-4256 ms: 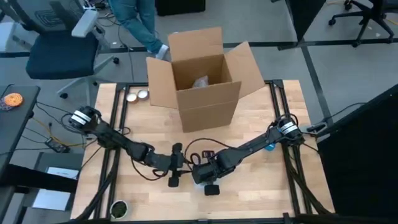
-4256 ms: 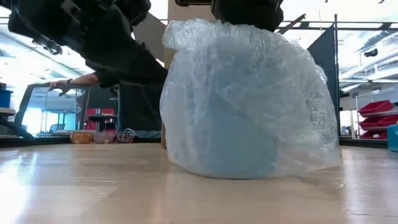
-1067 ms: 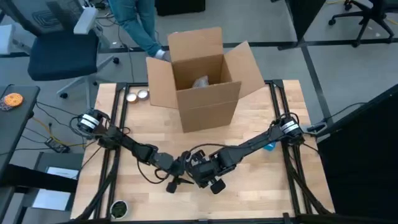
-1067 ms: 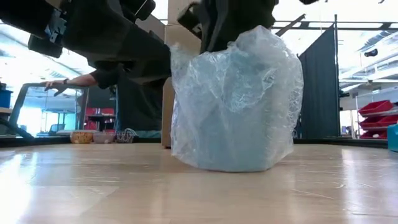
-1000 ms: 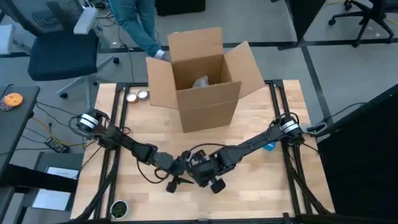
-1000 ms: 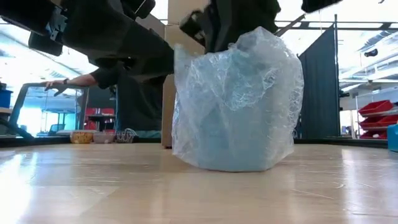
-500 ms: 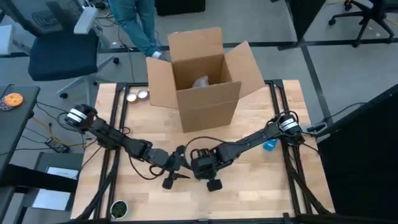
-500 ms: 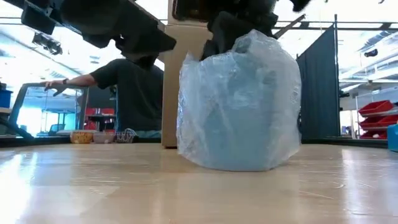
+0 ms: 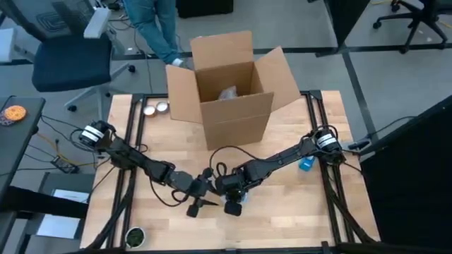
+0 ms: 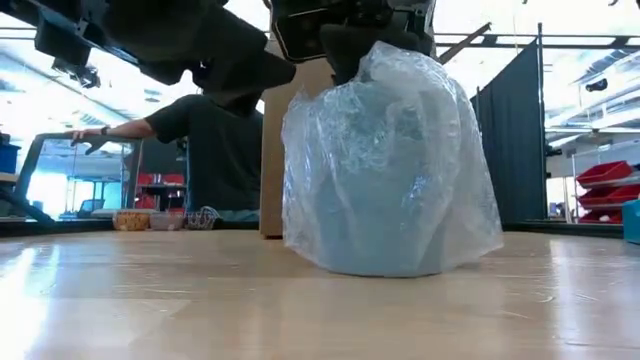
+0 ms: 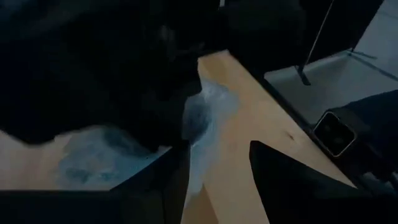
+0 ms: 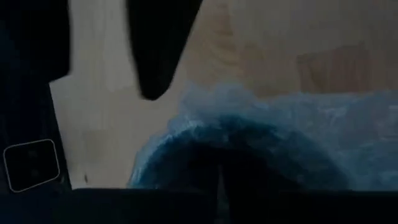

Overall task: Wrap mug
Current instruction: Wrap the blue cup with bubble wrap

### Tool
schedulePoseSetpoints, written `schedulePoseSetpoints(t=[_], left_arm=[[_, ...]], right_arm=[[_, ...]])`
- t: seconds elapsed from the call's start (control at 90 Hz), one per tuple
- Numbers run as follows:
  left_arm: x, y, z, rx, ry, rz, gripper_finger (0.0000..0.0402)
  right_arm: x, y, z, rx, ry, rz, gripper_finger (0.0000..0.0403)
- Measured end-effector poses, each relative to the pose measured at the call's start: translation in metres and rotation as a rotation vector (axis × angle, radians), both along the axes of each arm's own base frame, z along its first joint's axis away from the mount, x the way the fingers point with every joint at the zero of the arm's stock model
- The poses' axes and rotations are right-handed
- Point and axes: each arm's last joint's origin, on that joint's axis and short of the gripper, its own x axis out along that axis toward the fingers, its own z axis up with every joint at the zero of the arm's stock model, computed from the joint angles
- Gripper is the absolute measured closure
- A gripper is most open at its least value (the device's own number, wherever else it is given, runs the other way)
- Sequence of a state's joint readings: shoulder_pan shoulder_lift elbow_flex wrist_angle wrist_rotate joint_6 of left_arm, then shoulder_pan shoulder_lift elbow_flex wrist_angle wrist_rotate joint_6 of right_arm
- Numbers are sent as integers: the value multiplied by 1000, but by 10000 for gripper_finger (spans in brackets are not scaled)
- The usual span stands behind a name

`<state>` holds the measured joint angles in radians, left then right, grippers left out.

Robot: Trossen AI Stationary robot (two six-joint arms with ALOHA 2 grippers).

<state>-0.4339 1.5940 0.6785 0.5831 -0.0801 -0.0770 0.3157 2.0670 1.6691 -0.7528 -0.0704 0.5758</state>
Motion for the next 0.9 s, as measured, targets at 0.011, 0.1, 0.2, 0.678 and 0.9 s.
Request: schedulePoseSetpoints(t=[0.011, 0.1, 0.2, 0.678, 0.9], left_arm=[[0, 0, 0, 2, -1, 2, 250], [0, 0, 0, 9, -5, 10, 250], [0, 0, 1, 6, -13, 10, 250], [2, -1, -2, -16, -15, 20, 250], [3, 0, 0, -19, -31, 19, 250]], right_arm=[[0, 0, 1, -2, -1, -1, 403], [2, 0, 10, -13, -12, -8, 403], [3, -1, 20, -41, -22, -8, 403], [-8, 2, 52, -219, 29, -21, 403], [-11, 8, 27, -281, 86, -8, 403]])
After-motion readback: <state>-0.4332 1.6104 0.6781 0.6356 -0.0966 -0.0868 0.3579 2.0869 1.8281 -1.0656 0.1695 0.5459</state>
